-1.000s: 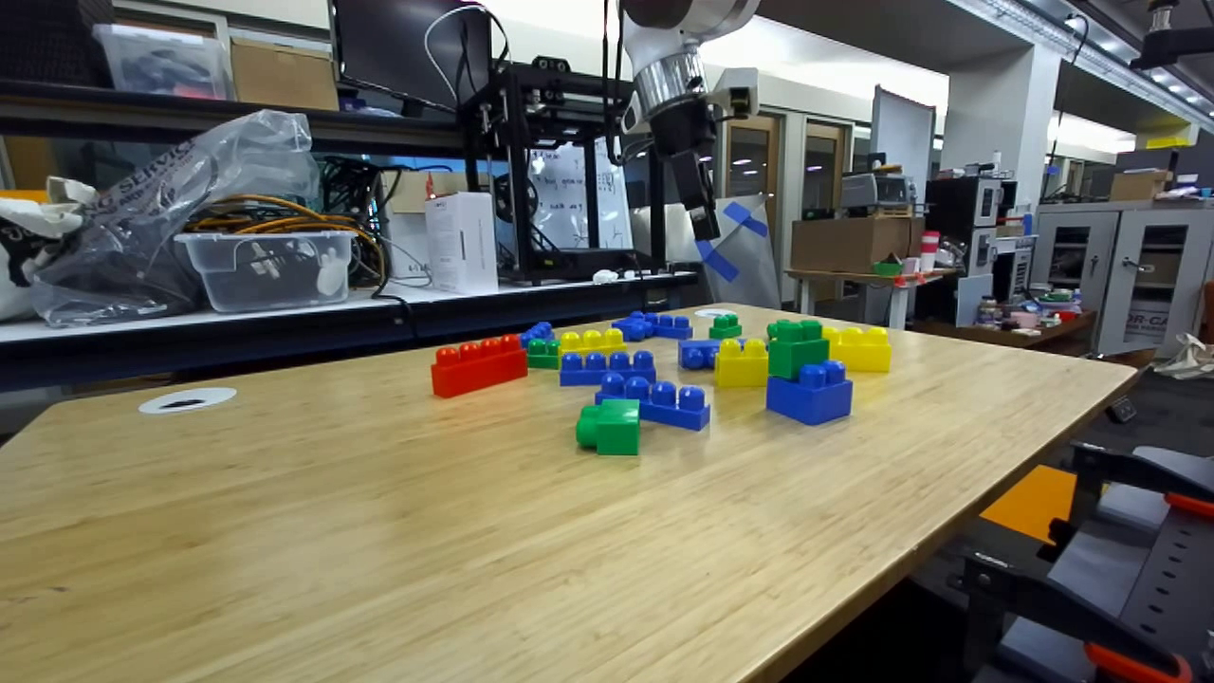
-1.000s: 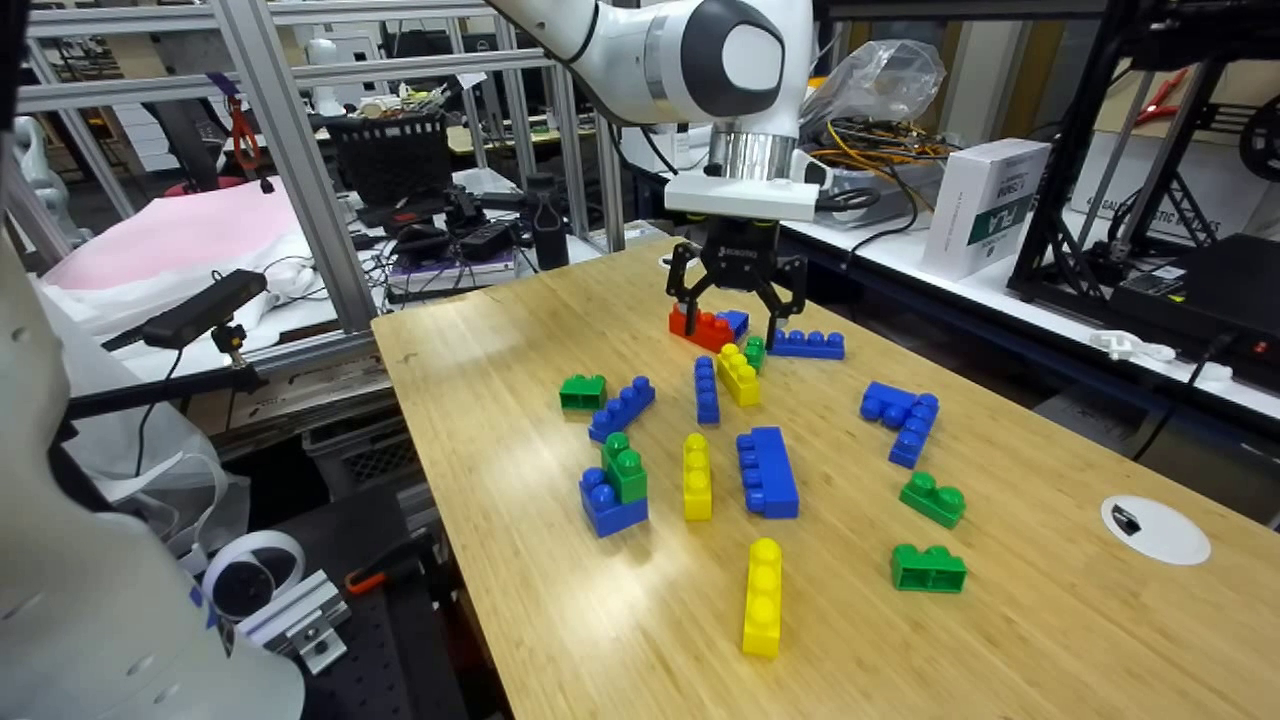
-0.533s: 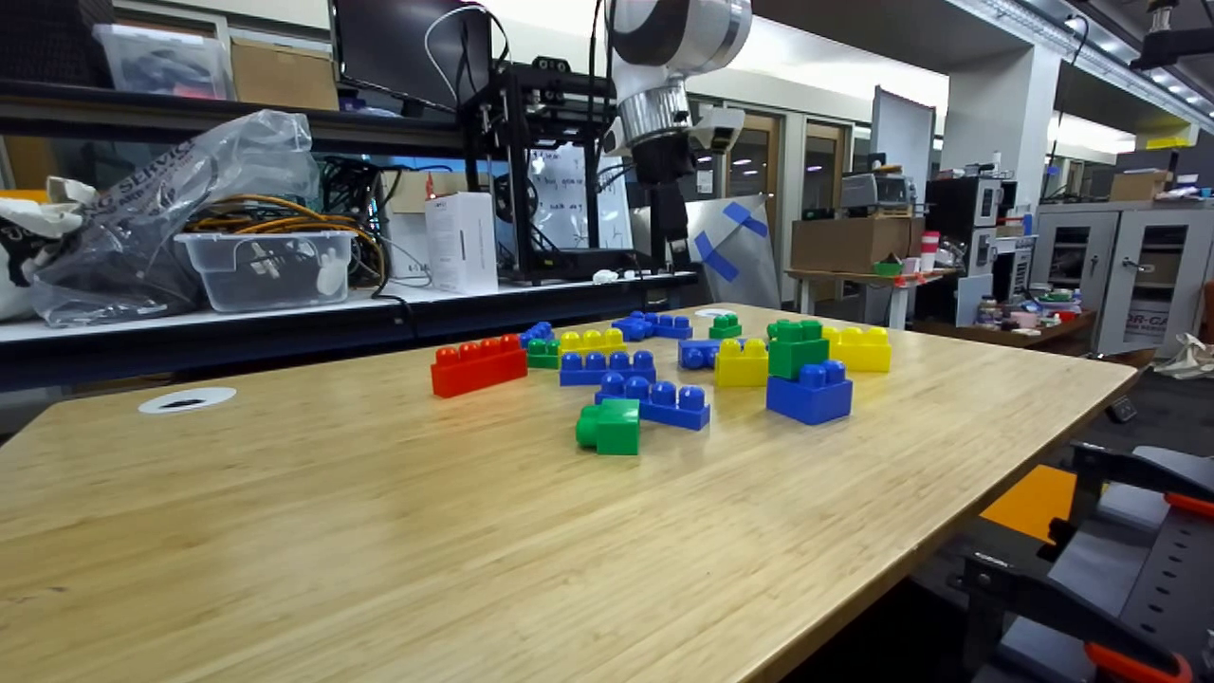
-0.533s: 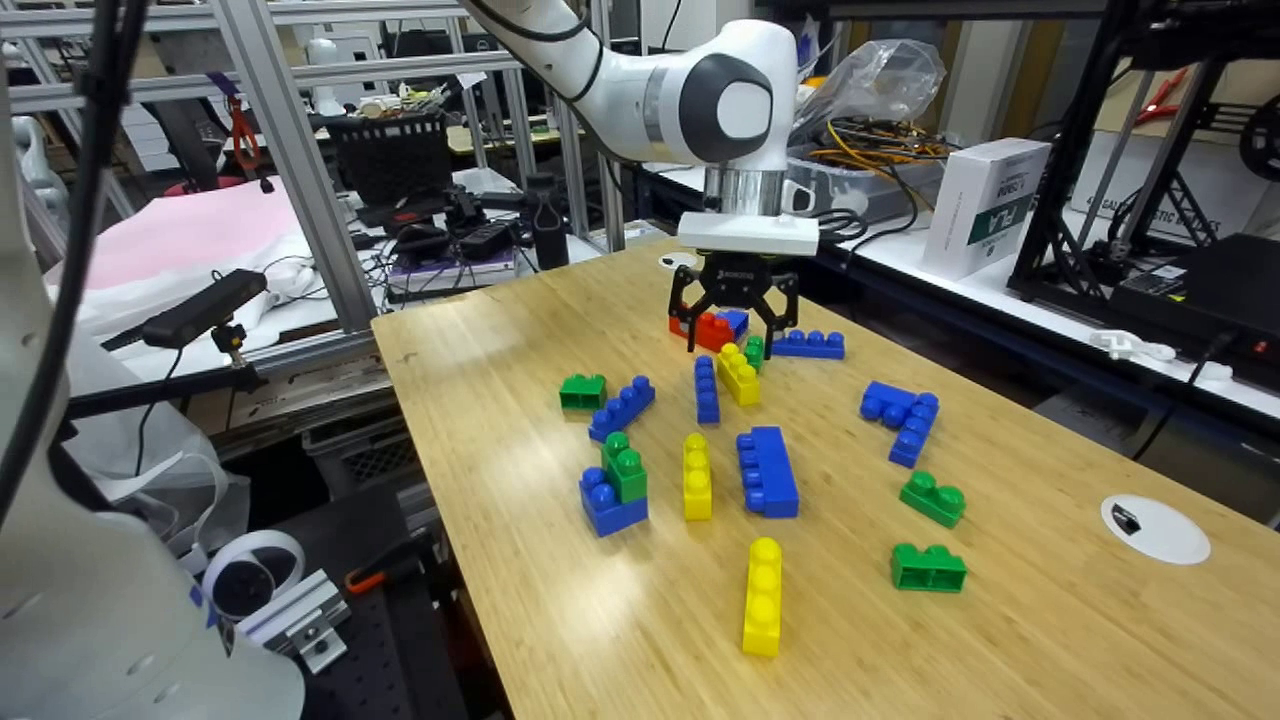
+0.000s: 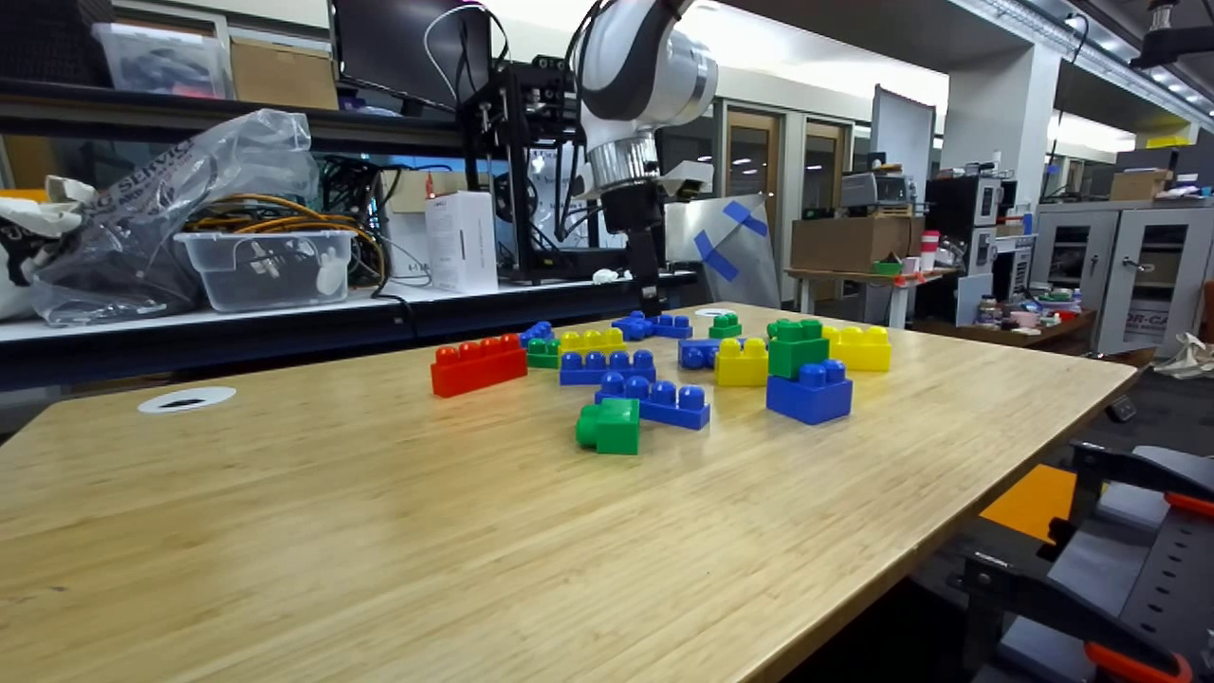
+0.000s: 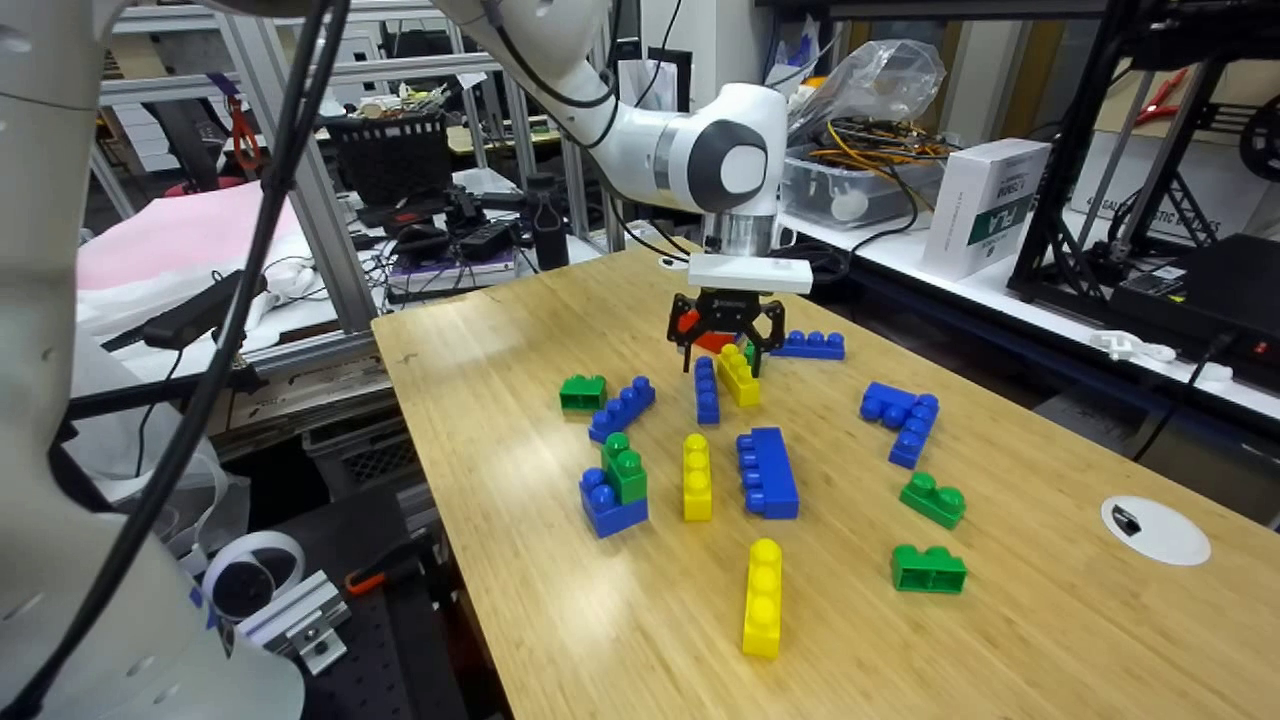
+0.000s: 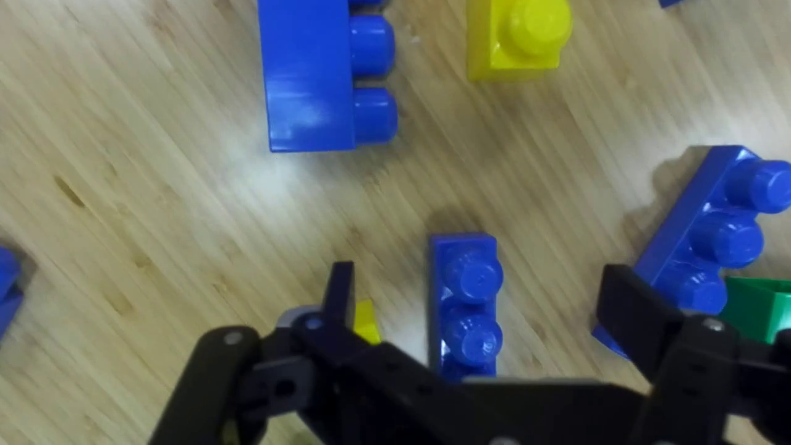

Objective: Stack two blue building blocks together

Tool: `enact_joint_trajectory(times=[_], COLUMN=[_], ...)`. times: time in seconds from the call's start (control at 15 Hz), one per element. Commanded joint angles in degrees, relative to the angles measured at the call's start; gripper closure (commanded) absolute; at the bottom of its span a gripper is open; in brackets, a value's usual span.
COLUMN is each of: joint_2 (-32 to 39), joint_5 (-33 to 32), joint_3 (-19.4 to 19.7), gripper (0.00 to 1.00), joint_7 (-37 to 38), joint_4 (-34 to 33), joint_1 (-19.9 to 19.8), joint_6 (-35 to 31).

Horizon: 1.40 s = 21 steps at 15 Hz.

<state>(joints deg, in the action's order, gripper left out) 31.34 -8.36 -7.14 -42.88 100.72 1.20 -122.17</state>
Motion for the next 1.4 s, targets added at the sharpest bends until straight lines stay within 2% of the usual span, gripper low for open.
enact_joint_trajectory(times=[0.0,0.67,1.33], joint_2=[3.4,7.2,3.5], joint_5=[1.2,1.2,1.4], joint_3=[-1.4,-3.1,-3.7], gripper=[0.00,0.00,0.00], joint_7=[-2.5,-1.9,-0.1], joint_4=[-3.5,-7.0,-1.8], joint_1=[-0.7,0.1,0.7], joint_6=[-0.3,0.1,-1.6])
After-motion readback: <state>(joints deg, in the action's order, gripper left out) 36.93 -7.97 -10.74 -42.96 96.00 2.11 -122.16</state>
